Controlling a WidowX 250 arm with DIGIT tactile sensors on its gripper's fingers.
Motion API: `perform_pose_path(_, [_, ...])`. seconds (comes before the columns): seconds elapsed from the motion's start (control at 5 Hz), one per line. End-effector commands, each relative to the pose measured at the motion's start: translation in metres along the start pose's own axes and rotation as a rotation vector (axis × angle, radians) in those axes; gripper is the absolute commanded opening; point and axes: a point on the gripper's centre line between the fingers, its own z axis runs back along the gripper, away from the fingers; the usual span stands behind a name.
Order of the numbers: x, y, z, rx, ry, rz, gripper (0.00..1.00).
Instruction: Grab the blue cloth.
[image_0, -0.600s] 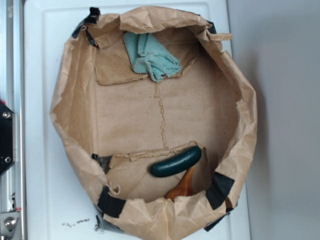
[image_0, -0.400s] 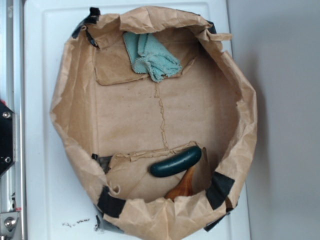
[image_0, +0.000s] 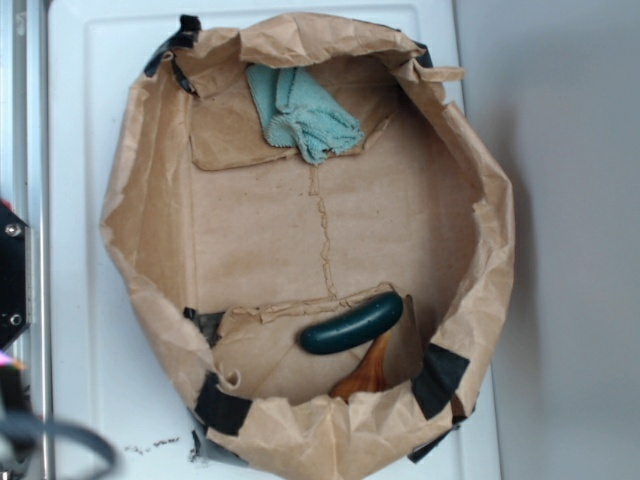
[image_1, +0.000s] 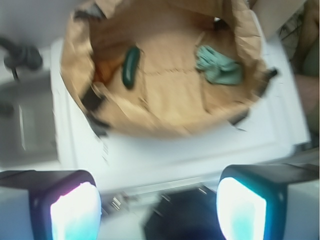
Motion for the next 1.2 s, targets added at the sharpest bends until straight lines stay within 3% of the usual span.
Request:
perform_pose_path(0.0, [0.070,-0.027,-0.024,0.001,-0.027,0.184,1.00])
perform_pose_path(0.2, [0.103,-0.012,-0.061,0.084,0.001,0.427,1.00])
perform_pose_path(0.4, [0.110,0.018,-0.077,0.186,0.051,0.669,1.00])
perform_pose_path(0.6, [0.104,0.053,-0.061,0.222,0.053,0.714,1.00])
perform_pose_path(0.8, [0.098,0.087,-0.027,0.198,0.062,0.715,1.00])
perform_pose_path(1.0, [0.098,0.087,-0.027,0.198,0.062,0.715,1.00])
